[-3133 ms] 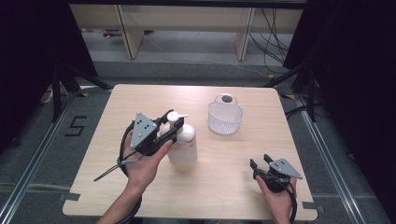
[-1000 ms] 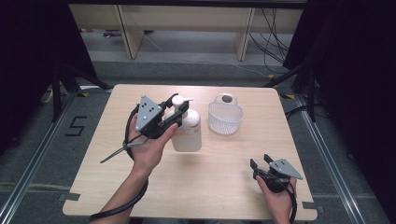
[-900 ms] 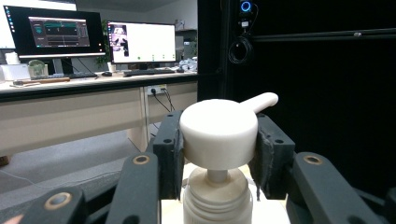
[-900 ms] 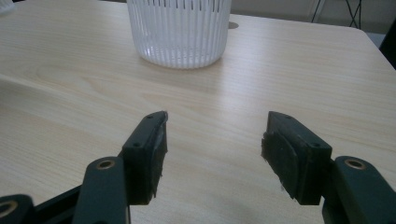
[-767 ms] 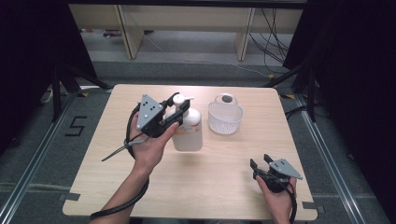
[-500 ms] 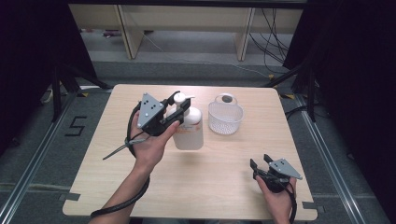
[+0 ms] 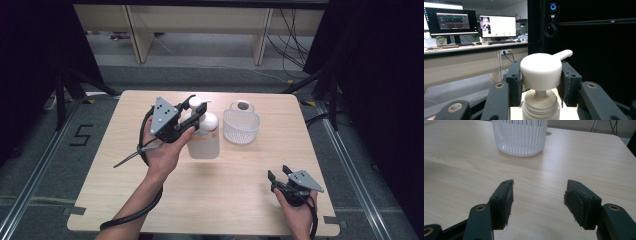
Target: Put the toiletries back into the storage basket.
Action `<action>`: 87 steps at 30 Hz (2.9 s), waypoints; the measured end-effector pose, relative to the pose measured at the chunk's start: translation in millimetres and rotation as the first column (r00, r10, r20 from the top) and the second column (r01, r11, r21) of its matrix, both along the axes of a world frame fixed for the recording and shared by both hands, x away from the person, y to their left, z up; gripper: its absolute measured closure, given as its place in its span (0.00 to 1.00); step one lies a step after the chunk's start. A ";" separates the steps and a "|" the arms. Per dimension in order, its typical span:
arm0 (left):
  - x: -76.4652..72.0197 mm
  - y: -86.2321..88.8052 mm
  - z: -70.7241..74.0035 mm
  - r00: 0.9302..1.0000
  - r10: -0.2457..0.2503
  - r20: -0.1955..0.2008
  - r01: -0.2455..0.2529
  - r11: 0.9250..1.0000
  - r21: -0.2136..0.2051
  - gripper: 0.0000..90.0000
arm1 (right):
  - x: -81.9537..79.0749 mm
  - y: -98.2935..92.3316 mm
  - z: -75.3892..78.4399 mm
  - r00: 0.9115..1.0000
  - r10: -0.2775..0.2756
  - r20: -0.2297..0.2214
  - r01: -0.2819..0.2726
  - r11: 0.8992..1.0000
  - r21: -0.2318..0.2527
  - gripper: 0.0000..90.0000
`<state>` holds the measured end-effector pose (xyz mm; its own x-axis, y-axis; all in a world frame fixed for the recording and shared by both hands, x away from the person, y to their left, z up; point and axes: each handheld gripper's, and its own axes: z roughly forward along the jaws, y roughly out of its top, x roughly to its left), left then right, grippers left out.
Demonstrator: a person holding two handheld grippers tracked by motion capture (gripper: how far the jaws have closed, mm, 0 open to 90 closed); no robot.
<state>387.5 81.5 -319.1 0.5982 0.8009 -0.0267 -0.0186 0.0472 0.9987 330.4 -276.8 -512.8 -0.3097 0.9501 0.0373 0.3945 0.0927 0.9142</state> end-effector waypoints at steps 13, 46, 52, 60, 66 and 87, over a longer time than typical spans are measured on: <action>9.3 -4.8 1.4 1.000 0.002 0.022 -0.002 1.000 0.005 0.65 | 1.9 -4.0 0.4 0.999 0.025 0.027 -0.024 0.999 -0.037 0.45; 26.3 -17.8 7.6 0.999 -0.017 0.031 0.017 1.000 -0.001 0.66 | 1.8 -4.4 0.5 0.999 0.024 0.027 -0.023 0.999 -0.033 0.44; 30.2 -21.5 9.4 0.999 -0.020 0.033 0.020 1.000 -0.004 0.66 | 1.8 -4.7 0.6 0.999 0.025 0.028 -0.024 0.999 -0.038 0.44; 33.6 -24.6 11.8 0.999 -0.022 0.037 0.022 1.000 -0.004 0.66 | 1.6 -4.6 0.5 0.999 0.024 0.028 -0.023 0.999 -0.035 0.44; 36.2 -25.9 13.1 0.999 -0.021 0.038 0.021 1.000 -0.007 0.66 | 2.0 -4.6 0.4 0.999 0.026 0.030 -0.024 0.999 -0.037 0.44; 46.0 -32.8 19.9 0.999 -0.019 0.043 0.019 1.000 -0.005 0.66 | 2.4 -4.5 0.0 0.999 0.021 0.036 -0.020 0.999 -0.032 0.44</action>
<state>433.5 48.6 -299.2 0.6138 0.7894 -0.0052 -0.0607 0.0538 0.9967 332.8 -281.4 -512.8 -0.3297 0.9441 -0.0047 0.3585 0.1297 0.9245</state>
